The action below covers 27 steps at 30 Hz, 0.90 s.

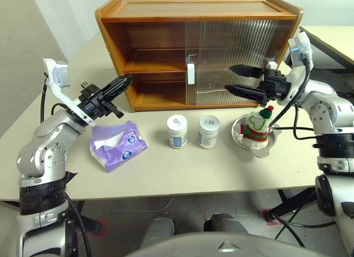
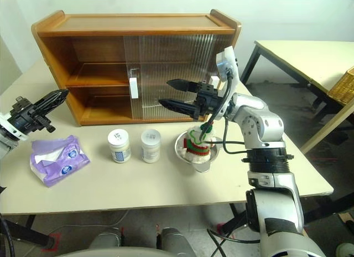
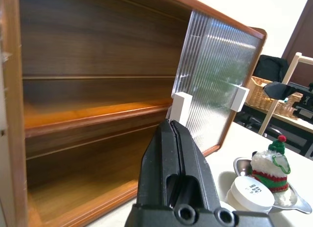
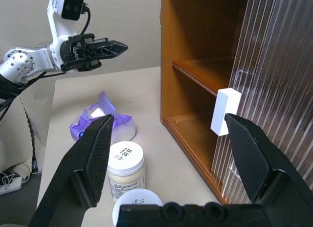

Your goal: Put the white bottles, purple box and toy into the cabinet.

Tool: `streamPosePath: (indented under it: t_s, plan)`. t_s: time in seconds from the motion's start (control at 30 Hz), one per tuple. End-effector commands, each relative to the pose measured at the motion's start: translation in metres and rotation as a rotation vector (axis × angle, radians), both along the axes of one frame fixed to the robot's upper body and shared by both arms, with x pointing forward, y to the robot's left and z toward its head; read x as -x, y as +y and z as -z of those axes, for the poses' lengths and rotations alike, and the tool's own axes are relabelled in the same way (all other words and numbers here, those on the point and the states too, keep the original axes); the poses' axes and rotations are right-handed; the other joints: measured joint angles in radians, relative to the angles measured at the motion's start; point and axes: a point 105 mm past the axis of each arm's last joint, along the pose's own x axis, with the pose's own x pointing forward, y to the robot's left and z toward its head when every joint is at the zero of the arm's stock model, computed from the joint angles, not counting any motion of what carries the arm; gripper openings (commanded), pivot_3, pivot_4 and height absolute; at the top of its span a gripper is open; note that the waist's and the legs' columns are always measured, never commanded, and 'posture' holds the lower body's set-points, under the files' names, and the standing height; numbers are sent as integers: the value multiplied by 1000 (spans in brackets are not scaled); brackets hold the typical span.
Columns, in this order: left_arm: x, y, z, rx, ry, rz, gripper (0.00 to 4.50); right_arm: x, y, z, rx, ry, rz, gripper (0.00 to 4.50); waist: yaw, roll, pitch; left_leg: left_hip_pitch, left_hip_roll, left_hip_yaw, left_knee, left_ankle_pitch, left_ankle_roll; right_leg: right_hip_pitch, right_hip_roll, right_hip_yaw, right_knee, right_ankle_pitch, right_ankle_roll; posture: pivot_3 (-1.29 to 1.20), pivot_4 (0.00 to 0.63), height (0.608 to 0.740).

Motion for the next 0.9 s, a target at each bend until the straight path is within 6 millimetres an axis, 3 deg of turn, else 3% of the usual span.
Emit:
streamPosePath:
  t_s: [0.03, 0.27, 0.47, 0.63, 0.9]
  plan:
    - [2, 13, 13, -58, 28, -32, 37, -1, -1, -2, -1, -13, 9, 4500, 0, 0, 0, 0, 0, 0, 0, 0, 0, 0, 0, 0, 0, 0, 0, 13, 0, 740]
    - [21, 45, 30, -140, 70, -71, 2344, -2, -1, -1, 2, -8, 8, 4500, -2, 0, 0, -1, 1, -2, -1, -1, -2, -2, 1, 0, 0, -1, -2, 29, 0, 740]
    - [50, 70, 46, -190, 122, -88, 4474, -2, 1, 1, 4, -2, -5, 4500, -3, 0, 0, -4, 3, -7, -2, -4, -5, -5, 0, 0, 0, -3, -4, 40, 0, 740]
    - [85, 69, 58, -187, 229, -21, 4474, -3, 3, 3, 7, 6, -16, 4500, -3, 0, 0, -6, 6, -6, -2, -6, -6, -9, 1, 0, 0, -5, -6, 57, 0, 740]
    - [110, 75, 90, -273, 353, -11, 4474, -5, 6, 3, 5, 7, -29, 4500, 0, 1, 0, -7, 12, -7, -3, -9, -9, -10, 5, 0, 1, -8, -9, 68, 0, 740]
